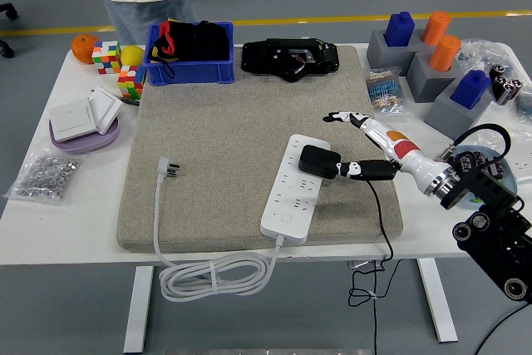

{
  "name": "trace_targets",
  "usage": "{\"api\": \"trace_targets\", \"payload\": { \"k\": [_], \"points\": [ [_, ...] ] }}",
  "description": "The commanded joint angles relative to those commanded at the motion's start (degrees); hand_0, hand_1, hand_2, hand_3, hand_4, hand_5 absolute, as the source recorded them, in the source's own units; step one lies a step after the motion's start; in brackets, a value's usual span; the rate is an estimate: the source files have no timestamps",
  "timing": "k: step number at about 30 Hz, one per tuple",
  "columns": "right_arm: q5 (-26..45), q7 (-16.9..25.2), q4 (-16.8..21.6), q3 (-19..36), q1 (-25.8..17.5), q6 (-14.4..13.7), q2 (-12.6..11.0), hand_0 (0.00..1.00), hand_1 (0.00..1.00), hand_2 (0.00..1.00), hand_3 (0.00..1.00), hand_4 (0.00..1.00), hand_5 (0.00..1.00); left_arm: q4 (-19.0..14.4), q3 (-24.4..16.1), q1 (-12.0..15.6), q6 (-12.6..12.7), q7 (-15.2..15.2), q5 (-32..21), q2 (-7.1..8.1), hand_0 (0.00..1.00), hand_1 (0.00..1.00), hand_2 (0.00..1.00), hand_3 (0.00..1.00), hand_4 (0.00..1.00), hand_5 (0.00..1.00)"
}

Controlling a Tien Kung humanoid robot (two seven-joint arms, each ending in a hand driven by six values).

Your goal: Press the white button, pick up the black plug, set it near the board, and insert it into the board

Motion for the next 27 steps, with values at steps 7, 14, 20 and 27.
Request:
{"api": "trace_targets", "payload": {
  "k": [7,14,20,27],
  "points": [
    [0.46,-1.71,1.76,6.58,-3.93,1.17,-1.83,0.919,0.869,0.849,0.838,0.998,0.474,0.0,0.12,-0.21,-0.01,-0.13,-0.21,0.35,0.742,0.718,0.695,0.763,0.682,0.289],
    [1.56,-3.87,3.51,14.74,-8.31,3.2,-2.89,0.905,0.85,0.812,0.808,0.998,0.437,0.0,0.6,-0.21,-0.04,-0.19,-0.64,0.66,0.742,0.718,0.695,0.763,0.682,0.289],
    [2.16,-5.5,5.07,21.51,-11.58,5.0,-2.8,0.904,0.817,0.772,0.77,0.998,0.431,0.0,0.32,-0.63,-0.08,-0.05,-0.09,0.84,0.739,0.718,0.694,0.763,0.682,0.289],
    [1.19,-6.29,8.13,27.57,-15.37,6.58,-1.41,0.898,0.802,0.755,0.754,0.998,0.423,0.0,0.99,-1.25,-0.11,0.08,0.17,1.09,0.74,0.718,0.694,0.764,0.682,0.289]
  ]
}}
